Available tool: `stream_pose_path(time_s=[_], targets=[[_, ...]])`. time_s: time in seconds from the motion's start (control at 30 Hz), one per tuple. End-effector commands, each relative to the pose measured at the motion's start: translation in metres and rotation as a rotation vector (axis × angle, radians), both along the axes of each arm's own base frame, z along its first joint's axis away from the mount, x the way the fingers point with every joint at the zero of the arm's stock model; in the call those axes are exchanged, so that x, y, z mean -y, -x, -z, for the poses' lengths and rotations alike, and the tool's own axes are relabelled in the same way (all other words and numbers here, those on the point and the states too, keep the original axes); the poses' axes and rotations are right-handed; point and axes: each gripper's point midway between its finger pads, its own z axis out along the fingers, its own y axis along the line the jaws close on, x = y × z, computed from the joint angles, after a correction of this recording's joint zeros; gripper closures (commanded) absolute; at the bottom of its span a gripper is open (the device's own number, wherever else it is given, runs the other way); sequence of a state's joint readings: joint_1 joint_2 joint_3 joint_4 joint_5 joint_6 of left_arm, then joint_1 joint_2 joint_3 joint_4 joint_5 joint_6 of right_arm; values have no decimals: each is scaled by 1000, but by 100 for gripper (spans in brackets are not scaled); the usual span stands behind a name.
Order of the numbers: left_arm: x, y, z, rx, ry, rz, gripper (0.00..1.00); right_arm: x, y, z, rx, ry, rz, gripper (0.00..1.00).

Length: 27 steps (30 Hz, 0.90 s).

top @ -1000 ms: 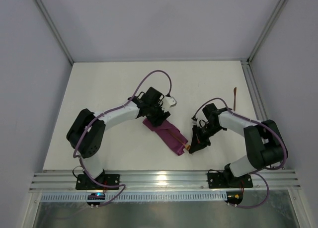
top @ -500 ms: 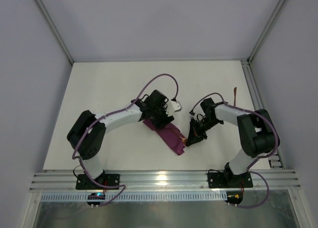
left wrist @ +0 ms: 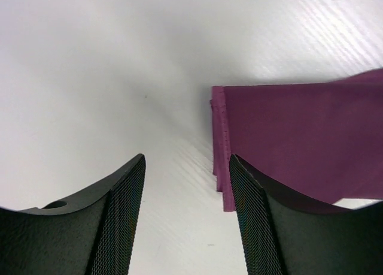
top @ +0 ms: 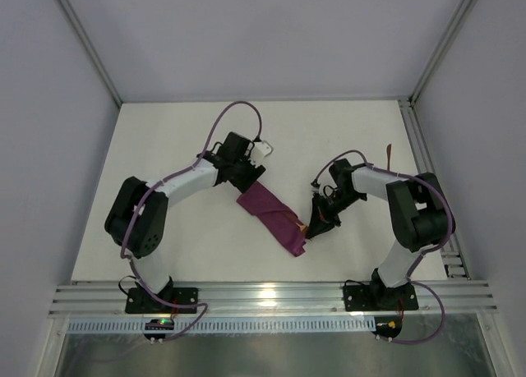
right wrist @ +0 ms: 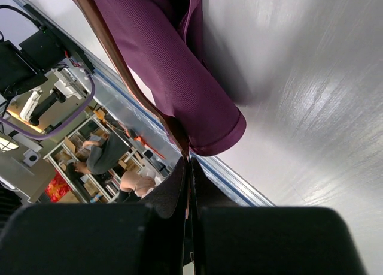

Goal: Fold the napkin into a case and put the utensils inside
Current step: Stuff the fork into the folded napkin.

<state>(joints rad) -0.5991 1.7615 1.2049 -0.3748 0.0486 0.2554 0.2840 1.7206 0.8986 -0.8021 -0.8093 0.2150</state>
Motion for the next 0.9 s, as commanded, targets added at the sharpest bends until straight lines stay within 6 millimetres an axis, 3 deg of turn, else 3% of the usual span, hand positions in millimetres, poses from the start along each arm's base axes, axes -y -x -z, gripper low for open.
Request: stream_pose_path(time_s=[0.0,0.17,0.27,0.7,0.8,0.87], targets=[[-4,-28,-8,54,31,-88,39,-6,-13,-11,18,-31,5,97],[0,-26,23,-24,11,-78,40,-13,-16,-14,13,-34,10,97],[2,-20,32,-62,21,-72,47,-22,-18,-15,24,-42,5,97],[9,-16,14,-50,85,-53,57,-30,-31,2,27,-27,29,96],[10,-16,12,-45,88,-51,57,-32,-32,7,23,-22,23,93],[9,-15,11,-42,87,-47,57,-32,-33,8,32,-17,24,85]])
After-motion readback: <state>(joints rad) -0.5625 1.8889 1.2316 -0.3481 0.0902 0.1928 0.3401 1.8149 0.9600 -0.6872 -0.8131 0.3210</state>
